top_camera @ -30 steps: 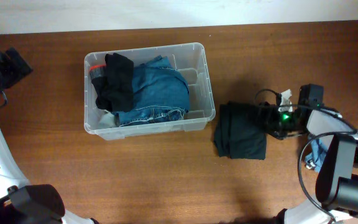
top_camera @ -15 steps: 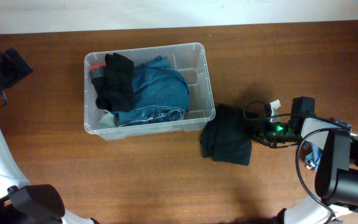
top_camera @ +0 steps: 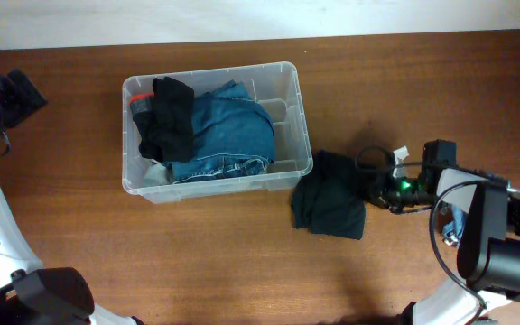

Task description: Pack container

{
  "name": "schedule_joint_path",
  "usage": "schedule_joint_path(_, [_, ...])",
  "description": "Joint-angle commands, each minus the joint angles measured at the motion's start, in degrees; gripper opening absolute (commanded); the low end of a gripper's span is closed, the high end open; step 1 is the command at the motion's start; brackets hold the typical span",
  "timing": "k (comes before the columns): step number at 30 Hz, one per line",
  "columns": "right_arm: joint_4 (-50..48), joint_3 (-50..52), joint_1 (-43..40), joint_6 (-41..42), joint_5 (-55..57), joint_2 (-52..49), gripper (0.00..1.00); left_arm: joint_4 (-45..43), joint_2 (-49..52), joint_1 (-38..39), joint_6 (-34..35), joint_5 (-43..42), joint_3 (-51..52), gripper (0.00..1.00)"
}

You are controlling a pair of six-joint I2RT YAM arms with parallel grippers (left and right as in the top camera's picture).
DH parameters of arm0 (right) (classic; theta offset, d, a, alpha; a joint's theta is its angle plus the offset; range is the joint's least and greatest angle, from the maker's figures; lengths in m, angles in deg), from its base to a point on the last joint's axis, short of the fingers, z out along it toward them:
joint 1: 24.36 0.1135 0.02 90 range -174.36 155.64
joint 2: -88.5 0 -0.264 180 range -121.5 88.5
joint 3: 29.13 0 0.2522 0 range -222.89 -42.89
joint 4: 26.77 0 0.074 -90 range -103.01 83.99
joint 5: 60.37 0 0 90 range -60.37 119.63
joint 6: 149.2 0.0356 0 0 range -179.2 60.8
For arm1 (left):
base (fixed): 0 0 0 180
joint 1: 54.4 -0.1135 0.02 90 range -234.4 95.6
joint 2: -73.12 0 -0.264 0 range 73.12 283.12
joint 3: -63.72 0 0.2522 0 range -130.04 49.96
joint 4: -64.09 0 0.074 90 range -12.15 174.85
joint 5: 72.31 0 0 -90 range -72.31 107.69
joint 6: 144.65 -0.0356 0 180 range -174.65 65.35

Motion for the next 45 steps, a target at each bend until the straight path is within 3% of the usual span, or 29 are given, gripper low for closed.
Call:
schedule_joint_path(1, [3.5,-5.3,-1.5,-0.3,2.2,-0.7,0.04,-0.1,-0.8,-0.1,0.5,0.0,-0.7,0.99])
schedule_joint_path(8, [11.6,-20.0,-1.4,-0.1,-4.0,7.0,0.04,-0.1,-0.8,-0.1,0.5,0.0,-0.7,0.99])
schedule_joint_path(13, [11.9,-30.3,0.5,4.1,-7.3,11.6,0.04,-0.1,-0.8,-0.1,0.5,0.0,-0.7,0.99])
schedule_joint_path(17, [11.8,-38.4,5.5,5.3,-8.4,13.4,0.04,-0.1,-0.8,-0.1,0.5,0.0,-0.7,0.99])
schedule_joint_path(21, [8.8,-45.4,16.2,5.7,-8.4,13.4,0.04,-0.1,-0.8,-0.1,0.5,0.0,-0.7,0.99])
schedule_joint_path(25, [-0.1,-45.7,26.6,8.8,-8.4,13.0,0.04,-0.1,-0.8,-0.1,0.5,0.0,-0.7,0.99])
schedule_joint_path(31, [-5.6,-45.7,36.2,8.7,-4.9,9.3,0.04,-0.1,-0.8,-0.1,0.5,0.0,-0.7,0.99])
schedule_joint_path(45, [-9.2,-45.7,39.0,8.0,-2.7,-12.3,0.04,-0.1,-0.8,-0.1,0.5,0.0,-0.7,1.00])
